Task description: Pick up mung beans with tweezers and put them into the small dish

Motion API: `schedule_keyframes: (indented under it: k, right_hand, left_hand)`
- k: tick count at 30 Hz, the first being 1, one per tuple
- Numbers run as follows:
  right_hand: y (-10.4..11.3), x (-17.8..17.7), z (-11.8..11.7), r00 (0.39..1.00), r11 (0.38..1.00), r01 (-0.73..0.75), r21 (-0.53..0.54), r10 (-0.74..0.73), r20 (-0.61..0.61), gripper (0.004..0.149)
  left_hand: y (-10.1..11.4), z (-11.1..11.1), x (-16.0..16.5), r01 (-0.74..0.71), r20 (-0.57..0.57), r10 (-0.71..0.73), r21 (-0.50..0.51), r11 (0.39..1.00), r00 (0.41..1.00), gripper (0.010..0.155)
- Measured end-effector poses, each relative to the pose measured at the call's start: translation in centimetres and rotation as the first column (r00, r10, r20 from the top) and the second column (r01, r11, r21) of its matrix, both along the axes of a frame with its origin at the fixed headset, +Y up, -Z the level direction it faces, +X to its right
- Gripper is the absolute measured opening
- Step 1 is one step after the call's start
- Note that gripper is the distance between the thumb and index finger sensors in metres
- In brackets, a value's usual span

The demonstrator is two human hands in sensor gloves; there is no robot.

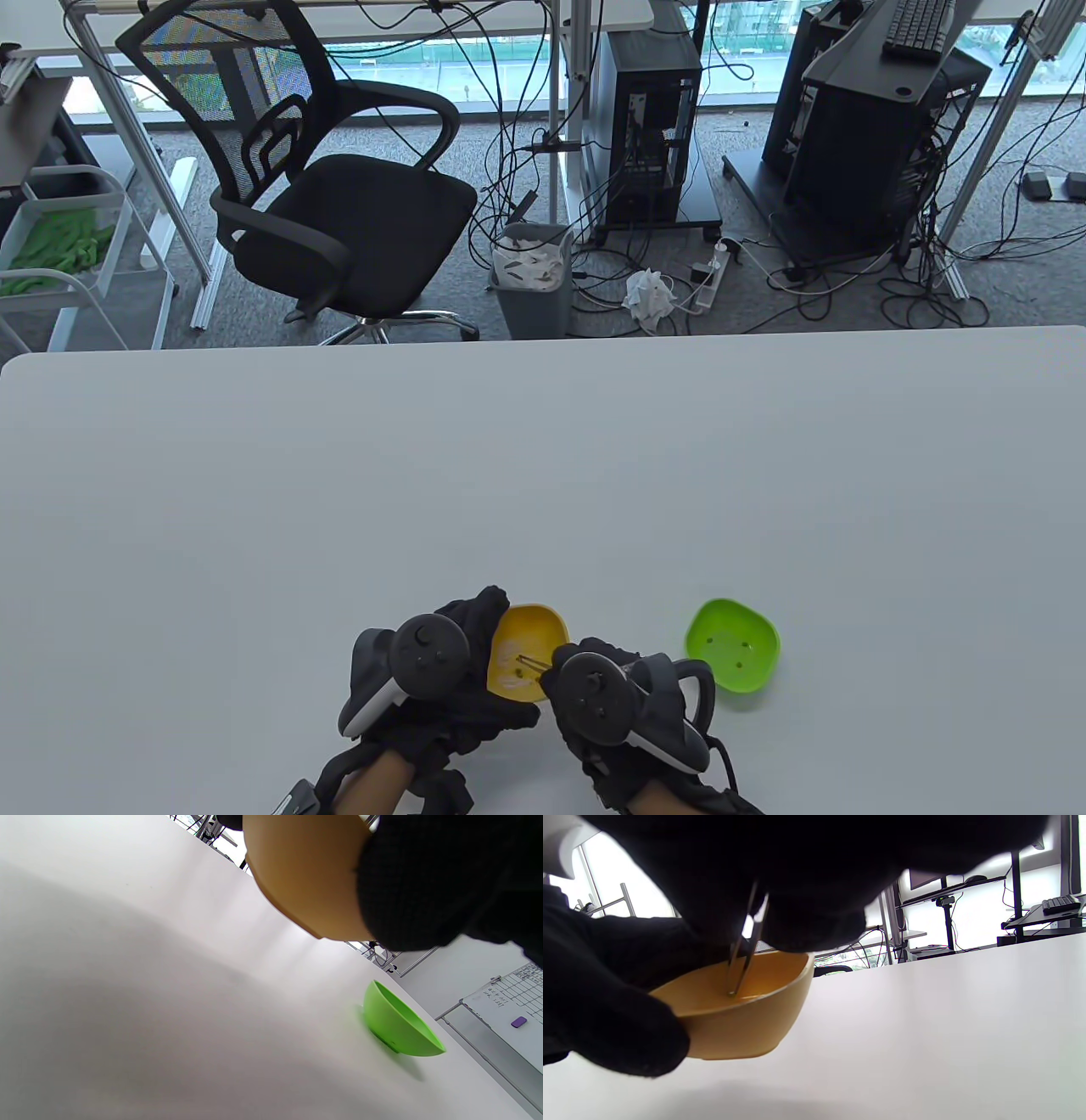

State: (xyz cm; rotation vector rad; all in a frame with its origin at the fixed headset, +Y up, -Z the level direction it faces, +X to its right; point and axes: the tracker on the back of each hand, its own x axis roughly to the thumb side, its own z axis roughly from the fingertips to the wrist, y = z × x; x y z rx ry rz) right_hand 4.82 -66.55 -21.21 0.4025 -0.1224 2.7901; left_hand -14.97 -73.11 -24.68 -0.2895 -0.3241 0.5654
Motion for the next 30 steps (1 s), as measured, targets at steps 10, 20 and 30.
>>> schedule_keyframes:
  k: [10,20,30]
  right_hand:
    - [2.1,11.9,0.3,0.934,0.995,0.064,0.079,-0.088,0.346,0.035]
    - [-2.0,16.4,0.0,0.878,0.997,0.061,-0.036,-0.037,0.478,0.035]
    - [-2.3,16.6,0.0,0.869,0.997,0.071,-0.031,-0.047,0.492,0.035]
  left_hand:
    - [0.1,-0.1,-0.1,-0.014,-0.004,0.014,0.010,1.000,1.000,0.123]
    - [0.2,0.1,-0.3,-0.017,-0.009,0.017,0.017,1.000,1.000,0.123]
    - [0.1,0.0,-0.2,-0.014,-0.006,0.014,0.010,1.000,1.000,0.123]
